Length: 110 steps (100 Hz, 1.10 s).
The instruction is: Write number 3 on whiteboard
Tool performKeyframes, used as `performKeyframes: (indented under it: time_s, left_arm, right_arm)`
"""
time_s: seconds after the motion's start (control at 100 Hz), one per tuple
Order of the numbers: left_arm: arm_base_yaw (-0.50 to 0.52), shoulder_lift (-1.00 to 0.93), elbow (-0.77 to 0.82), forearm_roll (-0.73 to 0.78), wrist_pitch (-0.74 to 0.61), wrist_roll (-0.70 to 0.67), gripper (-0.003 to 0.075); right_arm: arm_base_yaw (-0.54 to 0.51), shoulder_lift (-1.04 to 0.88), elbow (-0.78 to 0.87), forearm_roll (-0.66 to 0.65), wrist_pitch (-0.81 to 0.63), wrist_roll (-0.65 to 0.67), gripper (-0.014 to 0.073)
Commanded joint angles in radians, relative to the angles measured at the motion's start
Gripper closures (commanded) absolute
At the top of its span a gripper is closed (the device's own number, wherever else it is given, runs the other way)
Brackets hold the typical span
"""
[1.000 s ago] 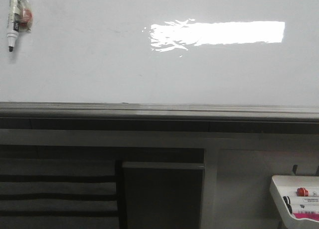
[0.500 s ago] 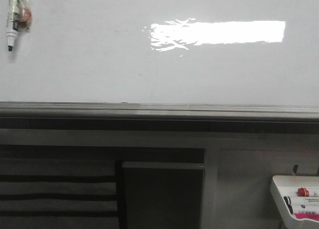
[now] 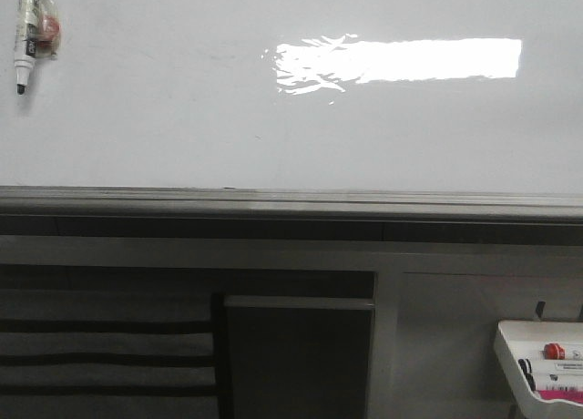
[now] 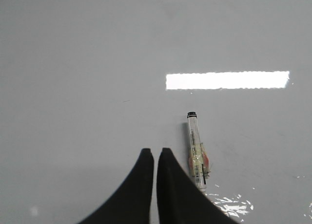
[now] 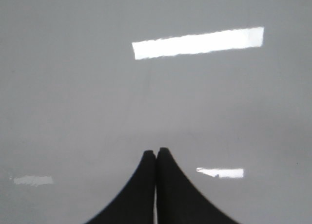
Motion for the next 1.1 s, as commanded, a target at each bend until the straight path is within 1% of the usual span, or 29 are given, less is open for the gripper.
performKeyframes:
  time_s: [0.0, 0.51, 0.57, 0.61, 0.62, 0.64, 0.68, 0.69, 0.7, 0.71, 0.75, 0.77, 0.78, 0.81, 0.83, 0.84, 0.88, 0.91, 1.09]
  left_arm:
    - [-0.007, 0.039, -0.036, -0.001, -0.077, -0.007, 0.0739]
    - [-0.007, 0.042, -0.036, 0.002, -0.08, -0.007, 0.0738]
    - [-0.007, 0.042, -0.036, 0.002, -0.08, -0.007, 0.072]
    - [-0.007, 0.042, -0.036, 0.004, -0.08, -0.007, 0.0668]
    - [-0.007, 0.042, -0.036, 0.004, -0.08, -0.007, 0.0643]
    - [-0.007, 0.042, -0.036, 0.004, -0.08, -0.007, 0.0615]
    - [-0.007, 0.042, -0.036, 0.007, -0.08, -0.007, 0.051]
    - [-0.007, 0.042, -0.036, 0.007, -0.08, -0.007, 0.0469]
    - [-0.007, 0.042, -0.036, 0.01, -0.08, -0.007, 0.0449]
    - [-0.007, 0.042, -0.036, 0.009, -0.08, -0.007, 0.0428]
    - [-0.007, 0.042, -0.036, 0.009, -0.08, -0.007, 0.029]
    - [-0.007, 0.042, -0.036, 0.009, -0.08, -0.007, 0.024]
    - [-0.007, 0.042, -0.036, 0.009, -0.08, -0.007, 0.024]
    - [-0.007, 0.042, -0.036, 0.008, -0.08, -0.007, 0.0176]
    - [-0.007, 0.042, -0.036, 0.008, -0.08, -0.007, 0.015]
    - [-0.007, 0.042, -0.036, 0.008, -0.08, -0.007, 0.0143]
    - [-0.007, 0.042, -0.036, 0.008, -0.08, -0.007, 0.012]
    - [-0.007, 0.042, -0.036, 0.008, -0.08, -0.007, 0.0119]
    - [-0.007, 0.042, -0.036, 0.008, -0.082, -0.007, 0.0123]
  right_arm:
    - [0.002, 0.037, -0.04, -0.014, -0.081, -0.011, 0.0669]
    - [0.002, 0.039, -0.04, -0.014, -0.083, -0.011, 0.0669]
    - [0.002, 0.039, -0.04, -0.011, -0.086, -0.006, 0.0657]
    - [0.002, 0.039, -0.04, -0.009, -0.086, 0.006, 0.0617]
    - [0.002, 0.039, -0.04, -0.009, -0.086, 0.011, 0.0606]
    - [0.002, 0.039, -0.04, -0.009, -0.086, 0.015, 0.0569]
    - [0.002, 0.039, -0.04, -0.009, -0.086, 0.014, 0.0464]
    - [0.002, 0.039, -0.04, -0.009, -0.086, 0.014, 0.0445]
    - [0.002, 0.041, -0.04, -0.009, -0.086, 0.014, 0.0382]
    - [0.002, 0.041, -0.04, -0.009, -0.086, 0.014, 0.0382]
    - [0.002, 0.041, -0.04, -0.009, -0.086, 0.014, 0.0243]
    - [0.002, 0.041, -0.04, -0.009, -0.086, 0.014, 0.0193]
    - [0.002, 0.041, -0.04, -0.009, -0.086, 0.014, 0.0193]
    - [0.002, 0.041, -0.04, -0.009, -0.086, 0.014, 0.0126]
    - [0.002, 0.041, -0.04, -0.009, -0.086, 0.014, 0.0105]
    - [0.002, 0.041, -0.04, -0.009, -0.086, 0.014, 0.0079]
    - [0.002, 0.041, -0.04, -0.009, -0.086, 0.014, 0.005]
    - [0.002, 0.041, -0.04, -0.009, -0.086, 0.014, 0.0036]
    - [0.002, 0.041, -0.04, -0.009, -0.086, 0.014, 0.0036]
